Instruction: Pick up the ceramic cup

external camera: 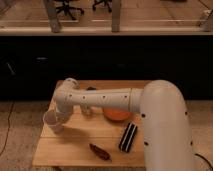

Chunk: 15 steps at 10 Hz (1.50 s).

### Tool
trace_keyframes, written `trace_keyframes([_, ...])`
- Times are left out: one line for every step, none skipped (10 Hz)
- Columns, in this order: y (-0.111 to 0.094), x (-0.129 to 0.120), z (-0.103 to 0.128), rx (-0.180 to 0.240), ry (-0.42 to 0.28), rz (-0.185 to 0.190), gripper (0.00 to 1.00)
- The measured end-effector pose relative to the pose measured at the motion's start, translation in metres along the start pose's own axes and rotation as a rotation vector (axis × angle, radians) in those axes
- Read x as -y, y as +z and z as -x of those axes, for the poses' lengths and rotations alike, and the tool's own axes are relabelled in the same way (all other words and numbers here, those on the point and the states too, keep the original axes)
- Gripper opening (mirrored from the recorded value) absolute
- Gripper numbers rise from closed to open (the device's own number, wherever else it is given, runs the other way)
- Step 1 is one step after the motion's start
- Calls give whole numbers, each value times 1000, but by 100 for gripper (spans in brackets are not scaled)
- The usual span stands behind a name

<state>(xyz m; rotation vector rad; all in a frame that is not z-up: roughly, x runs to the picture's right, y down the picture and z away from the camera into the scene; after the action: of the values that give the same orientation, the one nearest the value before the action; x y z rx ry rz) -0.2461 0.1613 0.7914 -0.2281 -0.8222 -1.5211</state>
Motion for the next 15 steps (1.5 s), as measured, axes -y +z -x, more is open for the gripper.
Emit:
trace_keyframes([-3, 2, 1, -3, -4, -5, 0])
trace_keyframes([-5, 3, 2, -7, -8, -7, 0])
trace_keyframes([-9, 3, 3, -16, -3, -8, 0])
trace_keyframes([-12, 3, 3, -24, 2, -8, 0])
trace_keyframes([-18, 4, 4, -35, 6, -11, 0])
trace_keyframes([-23, 4, 6, -44, 6, -16, 0])
trace_keyframes([-31, 5, 8, -57, 5, -25, 0])
trace_keyframes([-38, 5, 10, -65, 5, -32, 0])
trace_keyframes([-40, 7, 12, -67, 0, -41, 0])
trace_keyframes([-41, 9, 13, -68, -4, -46, 0])
trace_keyframes([-43, 9, 14, -69, -7, -52, 0])
trace_keyframes([-44, 9, 15, -69, -8, -60, 0])
trace_keyframes([-45, 9, 16, -69, -12, -66, 0])
trace_keyframes([-46, 10, 16, -68, -14, -70, 0])
trace_keyframes([-45, 11, 17, -65, -17, -73, 0])
